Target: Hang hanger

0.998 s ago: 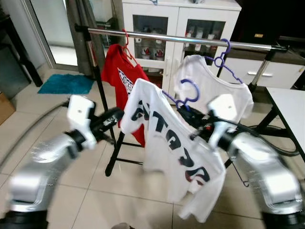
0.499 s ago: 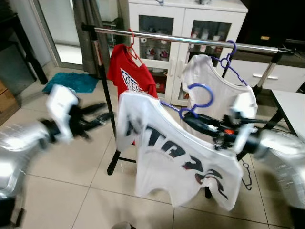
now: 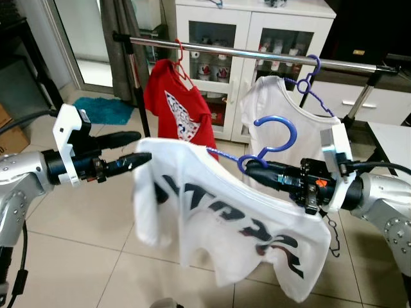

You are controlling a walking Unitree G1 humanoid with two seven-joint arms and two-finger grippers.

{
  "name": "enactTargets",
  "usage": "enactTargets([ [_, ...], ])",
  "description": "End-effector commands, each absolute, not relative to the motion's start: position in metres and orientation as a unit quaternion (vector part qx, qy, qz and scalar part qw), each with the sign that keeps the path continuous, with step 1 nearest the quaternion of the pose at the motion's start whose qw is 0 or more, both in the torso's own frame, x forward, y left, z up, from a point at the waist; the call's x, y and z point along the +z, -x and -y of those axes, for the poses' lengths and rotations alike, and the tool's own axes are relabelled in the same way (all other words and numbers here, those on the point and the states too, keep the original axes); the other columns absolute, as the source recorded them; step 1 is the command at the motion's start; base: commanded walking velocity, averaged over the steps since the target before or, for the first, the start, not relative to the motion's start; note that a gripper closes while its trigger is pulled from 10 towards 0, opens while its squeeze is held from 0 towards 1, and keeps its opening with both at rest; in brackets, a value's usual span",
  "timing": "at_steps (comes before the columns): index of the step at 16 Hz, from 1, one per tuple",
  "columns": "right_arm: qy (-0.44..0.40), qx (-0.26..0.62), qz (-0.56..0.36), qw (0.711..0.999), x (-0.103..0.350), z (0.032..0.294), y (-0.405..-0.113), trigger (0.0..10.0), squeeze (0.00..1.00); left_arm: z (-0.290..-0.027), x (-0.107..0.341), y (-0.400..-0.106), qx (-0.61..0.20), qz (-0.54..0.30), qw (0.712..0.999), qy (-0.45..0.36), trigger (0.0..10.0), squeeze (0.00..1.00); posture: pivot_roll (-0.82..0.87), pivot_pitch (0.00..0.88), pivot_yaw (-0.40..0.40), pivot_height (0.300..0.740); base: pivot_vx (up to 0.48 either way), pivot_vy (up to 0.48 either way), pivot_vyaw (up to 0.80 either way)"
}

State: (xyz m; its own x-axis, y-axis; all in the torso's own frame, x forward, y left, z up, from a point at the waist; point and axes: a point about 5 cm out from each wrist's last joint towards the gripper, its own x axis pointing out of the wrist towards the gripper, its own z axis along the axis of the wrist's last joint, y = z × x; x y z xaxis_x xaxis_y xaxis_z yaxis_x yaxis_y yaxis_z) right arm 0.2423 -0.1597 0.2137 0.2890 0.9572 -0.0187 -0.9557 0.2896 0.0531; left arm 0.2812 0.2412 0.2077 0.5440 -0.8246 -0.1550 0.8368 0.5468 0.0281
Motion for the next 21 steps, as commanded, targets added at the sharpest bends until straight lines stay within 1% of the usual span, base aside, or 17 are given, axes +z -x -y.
enactTargets([
  [1, -0.004, 0.609, 0.007, 0.793, 0.231, 0.16, -0.239, 10.0, 0.0, -0.241, 0.208, -0.284, -0.48, -0.063, 0.873, -0.056, 10.0, 0.0, 0.05, 0.0, -0.004, 0.74, 0.0, 0.0, 0.0],
  [2, -0.007, 0.616, 0.006, 0.787, 0.233, 0.161, -0.238, 10.0, 0.0, -0.242, 0.205, -0.287, -0.483, -0.07, 0.871, -0.054, 10.0, 0.0, 0.04, 0.0, -0.002, 0.74, 0.0, 0.0, 0.0],
  [3, -0.005, 0.621, 0.001, 0.784, 0.235, 0.164, -0.237, 10.0, 0.0, -0.241, 0.202, -0.285, -0.504, -0.089, 0.858, -0.039, 10.0, 0.0, 0.04, 0.0, 0.001, 0.74, 0.0, 0.0, 0.0],
  [5, -0.007, 0.62, 0.0, 0.784, 0.237, 0.168, -0.237, 10.0, 0.0, -0.238, 0.196, -0.279, -0.524, -0.103, 0.845, -0.03, 10.0, 0.0, 0.03, 0.0, 0.004, 0.74, 0.0, 0.0, 0.0],
  [7, -0.009, 0.621, 0.0, 0.784, 0.239, 0.169, -0.237, 10.0, 0.0, -0.237, 0.195, -0.278, -0.527, -0.1, 0.844, -0.025, 10.0, 0.0, 0.03, 0.0, 0.0, 0.74, 0.0, 0.0, 0.0],
  [8, -0.01, 0.625, -0.001, 0.781, 0.239, 0.169, -0.237, 10.0, 0.0, -0.235, 0.196, -0.279, -0.527, -0.092, 0.845, -0.019, 0.0, 0.0, 0.04, 0.0, -0.001, 0.74, 0.0, 0.0, 0.0],
  [10, -0.005, 0.622, -0.011, 0.783, 0.239, 0.171, -0.239, 10.0, 0.0, -0.229, 0.199, -0.277, -0.552, -0.078, 0.83, 0.003, 0.0, 0.0, 0.03, 0.0, -0.007, 0.74, 0.0, 0.0, 0.0],
  [11, 0.0, 0.618, -0.017, 0.786, 0.237, 0.173, -0.24, 10.0, 0.0, -0.228, 0.201, -0.275, -0.555, -0.072, 0.829, 0.008, 0.0, 0.0, 0.04, 0.0, -0.008, 0.74, 0.0, 0.0, 0.0],
  [19, 0.009, 0.612, -0.03, 0.79, 0.235, 0.182, -0.247, 10.0, 0.0, -0.229, 0.2, -0.262, -0.553, -0.085, 0.828, 0.029, 0.0, 0.0, 0.05, 0.0, -0.033, 0.74, 0.0, 0.0, 0.0],
  [21, 0.008, 0.604, -0.038, 0.796, 0.232, 0.187, -0.249, 10.0, 0.0, -0.232, 0.201, -0.259, -0.548, -0.079, 0.832, 0.037, 0.0, 0.0, 0.06, 0.0, -0.038, 0.74, 0.0, 0.0, 0.0],
])
